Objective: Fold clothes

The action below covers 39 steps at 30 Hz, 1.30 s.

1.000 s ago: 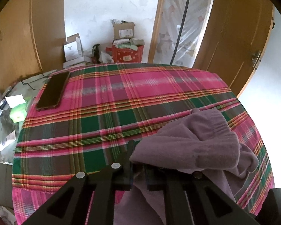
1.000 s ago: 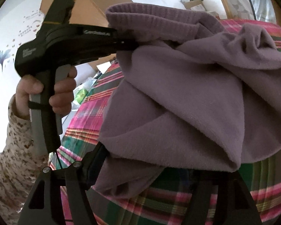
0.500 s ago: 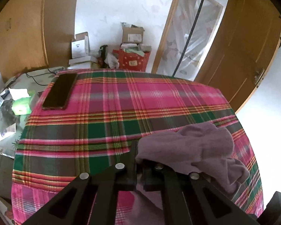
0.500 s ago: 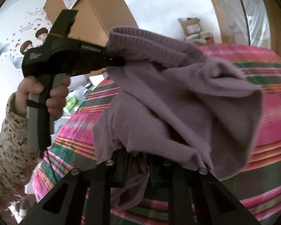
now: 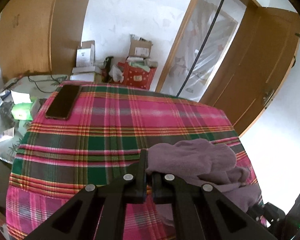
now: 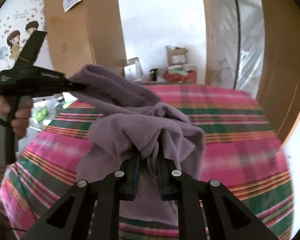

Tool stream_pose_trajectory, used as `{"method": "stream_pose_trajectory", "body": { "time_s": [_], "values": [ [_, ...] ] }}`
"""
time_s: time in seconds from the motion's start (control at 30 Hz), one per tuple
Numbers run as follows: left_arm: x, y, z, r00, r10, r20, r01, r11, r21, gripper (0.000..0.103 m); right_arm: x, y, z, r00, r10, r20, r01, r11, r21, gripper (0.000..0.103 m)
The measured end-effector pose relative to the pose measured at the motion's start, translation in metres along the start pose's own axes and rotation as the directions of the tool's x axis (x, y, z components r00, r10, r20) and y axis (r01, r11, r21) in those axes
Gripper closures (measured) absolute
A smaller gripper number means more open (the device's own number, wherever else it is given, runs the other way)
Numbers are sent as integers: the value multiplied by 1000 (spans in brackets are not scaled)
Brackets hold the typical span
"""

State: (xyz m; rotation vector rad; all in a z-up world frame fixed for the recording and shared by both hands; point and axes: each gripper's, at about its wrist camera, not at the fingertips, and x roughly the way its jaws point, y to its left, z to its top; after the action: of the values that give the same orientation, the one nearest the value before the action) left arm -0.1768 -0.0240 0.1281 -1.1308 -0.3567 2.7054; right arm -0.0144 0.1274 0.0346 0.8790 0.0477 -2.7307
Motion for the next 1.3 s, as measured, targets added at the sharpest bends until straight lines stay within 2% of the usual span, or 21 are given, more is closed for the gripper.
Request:
{"method": "stream_pose_trajectory", "body": {
  "time_s": [0.13, 0.3, 0.5, 0.7, 0.73, 0.77, 0.87, 0.97, 1.03, 1.1, 1.17, 1.2, 1.27, 1.3],
  "values": [
    [-7, -3, 0, 1000, -14, 20, 14, 1000, -25, 100, -11, -22, 7, 993, -115, 14, 116, 992, -50, 90],
    [-7, -2, -17, 1000, -20, 1, 20, 999, -38, 100, -15, -42, 4, 974, -228, 18, 228, 969, -94, 90],
    [2, 12, -42, 998, -2, -60, -2, 997, -74, 100, -10, -52, -15, 959, -282, -18, 276, 950, -145, 90],
    [-5, 11, -40, 999, -9, -31, 6, 996, -88, 100, -13, -60, -12, 947, -321, 8, 319, 937, -141, 92],
    [-8, 9, -38, 1000, -6, -18, 4, 996, -85, 100, -15, -60, -10, 940, -340, 22, 340, 929, -146, 103],
    [-11, 7, -36, 1000, -3, -5, 2, 997, -82, 100, -17, -62, -7, 924, -380, 45, 382, 911, -154, 103],
    [-16, 3, -35, 1000, -12, 7, 13, 997, -80, 100, -26, -76, 8, 905, -419, 75, 426, 894, -139, 103],
    [-14, 1, -40, 1000, 11, -2, -11, 998, -58, 100, -31, -82, 13, 920, -387, 64, 392, 911, -129, 102],
    [-11, 3, -43, 1000, 21, -11, -22, 998, -64, 100, -31, -82, 8, 945, -325, 43, 328, 938, -113, 102],
    [-10, 5, -45, 999, 26, -18, -27, 997, -69, 100, -31, -83, 2, 965, -262, 24, 263, 960, -96, 94],
    [-9, 7, -47, 999, 28, -24, -29, 997, -65, 100, -31, -87, -2, 985, -172, 0, 172, 984, -56, 73],
    [-9, 8, -47, 999, 30, -26, -32, 997, -64, 100, -31, -91, -5, 993, -120, -6, 119, 993, -25, 67],
    [-6, 10, -47, 999, 31, -35, -34, 997, -69, 100, -31, -96, -11, 999, -37, -14, 38, 999, 18, 47],
    [-5, 11, -47, 999, 33, -40, -36, 997, -71, 100, -29, -98, -14, 1000, -17, -21, 18, 999, 32, 45]
  ]
}}
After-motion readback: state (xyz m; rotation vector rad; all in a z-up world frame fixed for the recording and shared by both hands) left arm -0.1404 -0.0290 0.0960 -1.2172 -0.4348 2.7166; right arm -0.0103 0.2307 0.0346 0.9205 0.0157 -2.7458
